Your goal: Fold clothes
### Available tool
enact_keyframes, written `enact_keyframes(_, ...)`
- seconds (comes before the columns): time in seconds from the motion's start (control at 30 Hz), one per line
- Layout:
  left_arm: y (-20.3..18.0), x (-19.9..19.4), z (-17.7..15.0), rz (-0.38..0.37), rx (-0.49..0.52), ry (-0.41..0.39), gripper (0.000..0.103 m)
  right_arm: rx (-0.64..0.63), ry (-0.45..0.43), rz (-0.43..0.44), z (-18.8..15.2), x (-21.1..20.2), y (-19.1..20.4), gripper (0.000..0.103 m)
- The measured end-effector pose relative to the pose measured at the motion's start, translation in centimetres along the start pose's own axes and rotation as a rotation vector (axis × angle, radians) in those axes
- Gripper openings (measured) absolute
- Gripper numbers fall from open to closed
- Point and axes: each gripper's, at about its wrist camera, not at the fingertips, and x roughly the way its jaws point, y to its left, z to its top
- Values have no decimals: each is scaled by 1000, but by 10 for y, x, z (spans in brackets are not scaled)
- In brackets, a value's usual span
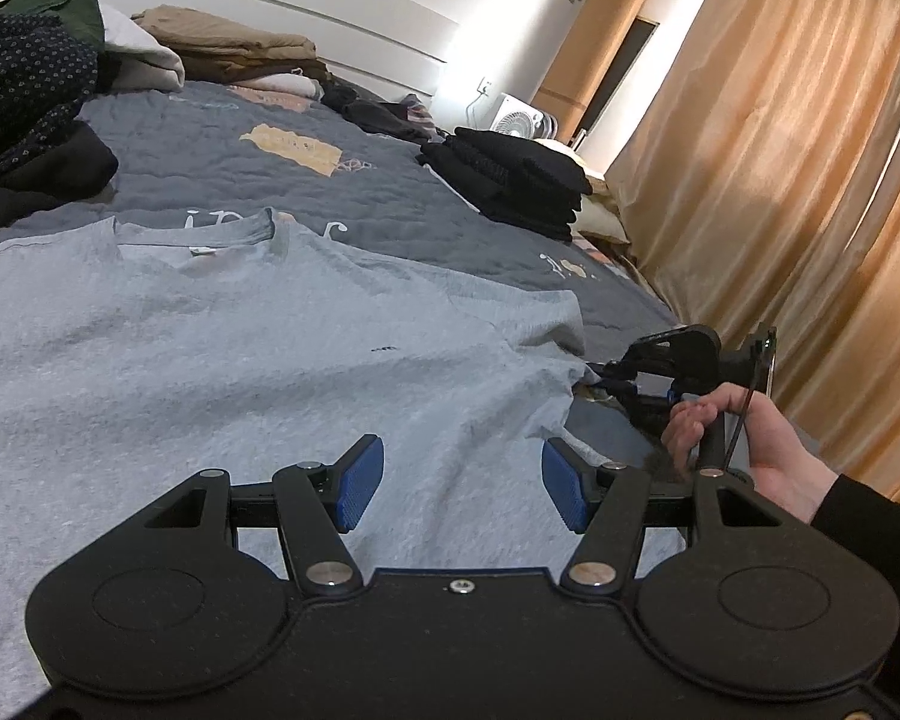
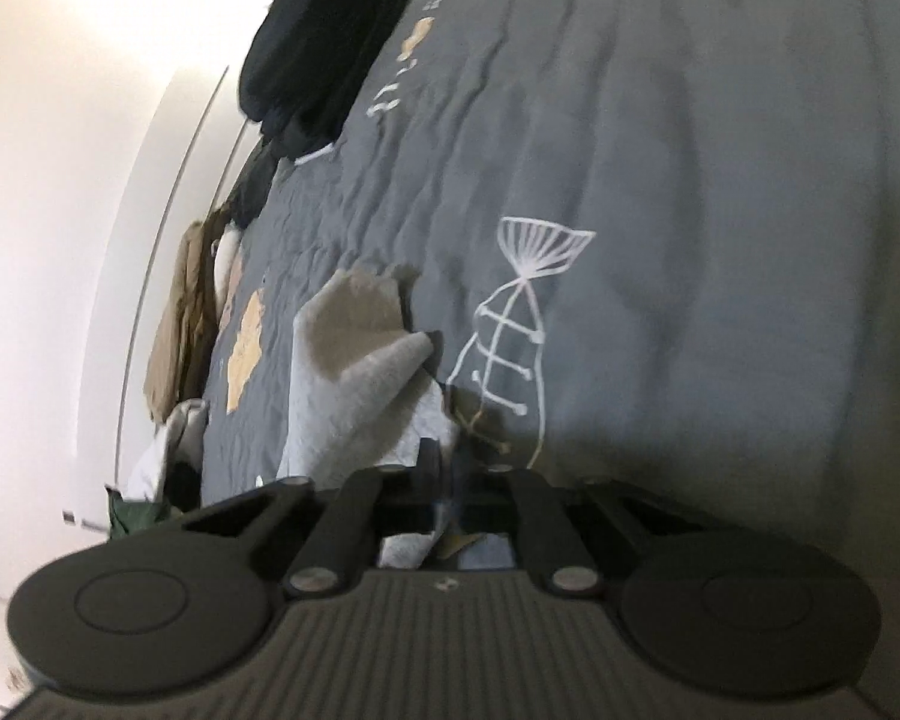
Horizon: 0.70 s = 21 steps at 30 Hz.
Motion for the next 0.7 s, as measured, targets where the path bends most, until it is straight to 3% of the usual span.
enact_keyframes(0.27,3,-1,1,3,-8,-6,58,31,-44,20,2,-37,9,2)
enact_keyframes(0.37,3,-1,2,3,-9,-7,58,-49,-39,-84,0,-37,10,2)
enact_keyframes(0.47,2,-1,2,1,-2,-6,58,-30,6,-151,-2,-31,-1,2)
enact_keyframes(0.7,4,1,3,5,-3,-1,58,-181,49,-192,-5,-35,15,4)
